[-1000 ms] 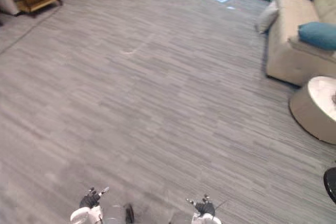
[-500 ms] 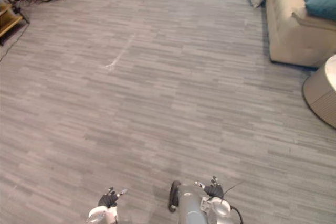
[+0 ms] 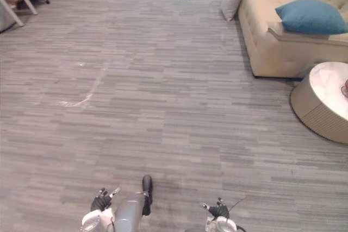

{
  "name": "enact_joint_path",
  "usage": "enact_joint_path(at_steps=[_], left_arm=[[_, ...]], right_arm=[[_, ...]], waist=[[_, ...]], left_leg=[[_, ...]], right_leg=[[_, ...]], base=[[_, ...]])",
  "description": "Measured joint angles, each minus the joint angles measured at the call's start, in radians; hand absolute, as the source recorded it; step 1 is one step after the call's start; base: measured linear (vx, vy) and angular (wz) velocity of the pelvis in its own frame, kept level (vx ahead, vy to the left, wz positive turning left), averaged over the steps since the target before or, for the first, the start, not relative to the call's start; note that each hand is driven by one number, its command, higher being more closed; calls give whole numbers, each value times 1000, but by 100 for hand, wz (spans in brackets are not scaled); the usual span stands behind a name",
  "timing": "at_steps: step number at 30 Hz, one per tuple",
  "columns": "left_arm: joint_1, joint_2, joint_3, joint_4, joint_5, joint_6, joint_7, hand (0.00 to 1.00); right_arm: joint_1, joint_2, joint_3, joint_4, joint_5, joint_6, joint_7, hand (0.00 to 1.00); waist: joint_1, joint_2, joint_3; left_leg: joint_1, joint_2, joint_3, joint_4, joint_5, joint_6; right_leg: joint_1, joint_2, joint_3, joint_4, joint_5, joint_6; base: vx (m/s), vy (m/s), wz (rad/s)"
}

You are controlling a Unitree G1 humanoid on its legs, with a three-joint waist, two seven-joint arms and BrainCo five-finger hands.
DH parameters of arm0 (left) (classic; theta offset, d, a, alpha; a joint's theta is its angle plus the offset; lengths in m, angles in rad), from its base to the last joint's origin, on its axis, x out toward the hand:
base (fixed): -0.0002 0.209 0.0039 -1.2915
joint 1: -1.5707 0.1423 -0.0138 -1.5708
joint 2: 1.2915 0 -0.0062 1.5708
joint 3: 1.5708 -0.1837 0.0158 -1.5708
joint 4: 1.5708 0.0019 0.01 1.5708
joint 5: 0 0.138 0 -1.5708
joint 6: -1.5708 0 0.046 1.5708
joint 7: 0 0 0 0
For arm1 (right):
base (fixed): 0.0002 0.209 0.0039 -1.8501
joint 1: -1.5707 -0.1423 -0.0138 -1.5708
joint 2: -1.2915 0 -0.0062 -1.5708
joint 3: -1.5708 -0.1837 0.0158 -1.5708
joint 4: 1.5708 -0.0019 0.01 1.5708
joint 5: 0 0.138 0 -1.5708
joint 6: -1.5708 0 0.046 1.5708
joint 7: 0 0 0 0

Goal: Pick up cushions and gather them together orderly.

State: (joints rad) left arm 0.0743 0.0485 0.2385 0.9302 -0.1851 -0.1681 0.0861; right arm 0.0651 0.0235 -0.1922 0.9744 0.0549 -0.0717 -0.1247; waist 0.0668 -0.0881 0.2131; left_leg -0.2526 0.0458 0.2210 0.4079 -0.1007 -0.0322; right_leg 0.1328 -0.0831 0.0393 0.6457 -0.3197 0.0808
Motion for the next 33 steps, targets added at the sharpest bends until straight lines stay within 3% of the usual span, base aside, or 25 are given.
enact_joint_path(at_steps=[1,2,3,6,8,10,12,13,14,15,16,17,18,19,20,21,22,24,26,27,28,29,30,31,33], left_arm=[[-11,23,-21,23,4,8,6,0],[-15,27,-31,36,5,12,9,0],[-17,29,-64,60,12,21,21,0],[-27,29,-113,84,16,22,21,0],[-33,28,-149,103,17,22,19,0],[-38,27,-162,105,18,25,18,0],[-19,45,-175,104,27,23,18,0],[-19,49,-178,109,28,24,18,0],[-27,29,-169,127,31,23,17,0],[-21,-6,-148,128,49,21,17,0],[-20,-11,-142,130,51,22,18,0],[-21,-12,-127,133,57,23,17,0],[-21,-17,-97,126,61,25,10,0],[-19,-20,-93,122,63,25,9,0],[-16,-24,-62,106,66,25,7,0],[-12,-20,-49,78,66,24,6,0],[-11,-15,-50,73,66,25,6,0],[-12,4,-63,51,64,17,-3,0],[-18,2,-64,36,61,12,-3,0],[-22,-1,-64,32,58,4,-3,0],[-21,-5,-72,31,54,1,-1,0],[-22,-6,-80,30,53,0,-1,0],[-27,-1,-95,27,48,-2,-3,0],[-31,9,-100,26,47,-3,-3,0],[-33,18,-101,32,54,-1,-3,0]], right_arm=[[2,2,0,3,-16,0,-1,0],[4,2,-2,-1,-12,-2,1,0],[0,-15,2,-14,-18,-12,1,0],[-11,-33,9,-13,-18,-22,3,0],[-40,-55,9,-12,-17,-30,6,0],[-57,-66,9,-14,-17,-32,8,0],[-63,-65,10,-6,-17,-30,8,0],[-64,-68,8,-3,-17,-29,10,0],[-72,-89,0,-3,-17,-29,11,0],[-75,-111,-24,-5,-17,-29,14,0],[-73,-112,-38,-5,-17,-27,15,0],[-68,-113,-52,-5,-16,-20,13,0],[-55,-115,-61,-7,-16,-8,13,0],[-50,-116,-61,-7,-16,-6,13,0],[-42,-118,-62,-8,-16,1,8,0],[-36,-109,-59,-3,-16,5,7,0],[-34,-104,-56,-1,-16,5,7,0],[-35,-102,-34,31,-16,4,9,0],[-55,-103,-35,56,-16,11,8,0],[-59,-102,-35,68,-16,13,8,0],[-58,-102,-32,73,-17,13,7,0],[-59,-105,-29,73,-18,13,6,0],[-62,-107,-8,88,-22,13,2,0],[-62,-97,5,104,-33,13,-1,0],[-60,-80,11,109,-56,12,-1,0]], waist=[[-18,-9,7],[-23,-9,7],[-48,10,11],[-58,34,12],[-73,56,24],[-80,67,34],[-94,37,45],[-105,34,51],[-113,67,51],[-116,109,49],[-118,116,49],[-126,126,48],[-137,136,53],[-136,137,56],[-124,151,63],[-110,135,71],[-106,129,71],[-98,97,69],[-74,102,68],[-63,103,70],[-52,108,68],[-50,115,66],[-30,125,61],[-17,112,50],[-22,79,34]], left_leg=[[84,-30,14,0,-58,13],[109,-36,15,-2,-71,15],[233,-40,9,-37,-122,31],[376,-33,-9,-157,-132,31],[467,-8,-15,-235,-132,31],[528,11,-19,-266,-132,31],[621,-7,-51,-312,-132,31],[650,-13,-73,-322,-135,28],[673,14,-96,-310,-133,30],[645,47,-119,-203,-118,9],[634,56,-128,-159,-108,-8],[588,75,-154,-32,-76,-59],[473,123,-183,253,52,-173],[432,141,-180,342,62,-190],[335,211,-127,589,36,-177],[257,260,-54,708,-24,-135],[231,262,-36,712,-43,-119],[116,239,61,579,-115,-68],[40,197,118,328,-133,-56],[4,148,112,133,-104,-52],[-5,98,91,-128,-22,-84],[-16,94,92,-190,3,-92],[-54,95,97,-204,97,-28],[-44,81,114,-186,157,-8],[-42,43,95,-163,169,46]], right_leg=[[-108,-51,-13,286,122,90],[-128,-64,-26,346,126,86],[-194,-109,-118,479,119,46],[-304,-136,-247,430,62,-28],[-406,-128,-340,228,32,-49],[-459,-90,-363,-37,83,-58],[-455,-56,-295,-417,280,-38],[-448,-52,-263,-402,381,-54],[-473,-33,-247,-294,356,-107],[-502,-21,-252,-165,248,-127],[-499,-20,-262,-140,219,-135],[-476,-19,-283,-112,171,-145],[-407,5,-290,-119,118,-152],[-383,18,-292,-129,108,-155],[-290,60,-293,-178,90,-170],[-176,84,-292,-249,77,-182],[-138,86,-291,-277,74,-183],[-6,83,-275,-405,82,-168],[71,80,-247,-482,80,-159],[123,73,-236,-529,77,-150],[172,68,-216,-583,67,-128],[190,74,-209,-600,62,-119],[243,73,-175,-634,35,-83],[262,53,-161,-637,30,-71],[236,4,-156,-548,40,-54]], base=[[679,285,-34],[801,284,6],[685,194,16],[696,91,23],[562,-26,23],[568,-110,18],[795,-237,41],[694,-241,37],[751,-290,10],[731,-288,-3],[589,-242,1],[614,-247,25],[492,-198,26],[726,-247,8],[588,-147,-22],[588,-147,-23],[549,-129,-13],[590,-108,-19],[501,-14,-44],[483,76,-43],[607,112,-44],[730,234,-66],[801,288,-67],[820,287,-63],[632,215,-20]])
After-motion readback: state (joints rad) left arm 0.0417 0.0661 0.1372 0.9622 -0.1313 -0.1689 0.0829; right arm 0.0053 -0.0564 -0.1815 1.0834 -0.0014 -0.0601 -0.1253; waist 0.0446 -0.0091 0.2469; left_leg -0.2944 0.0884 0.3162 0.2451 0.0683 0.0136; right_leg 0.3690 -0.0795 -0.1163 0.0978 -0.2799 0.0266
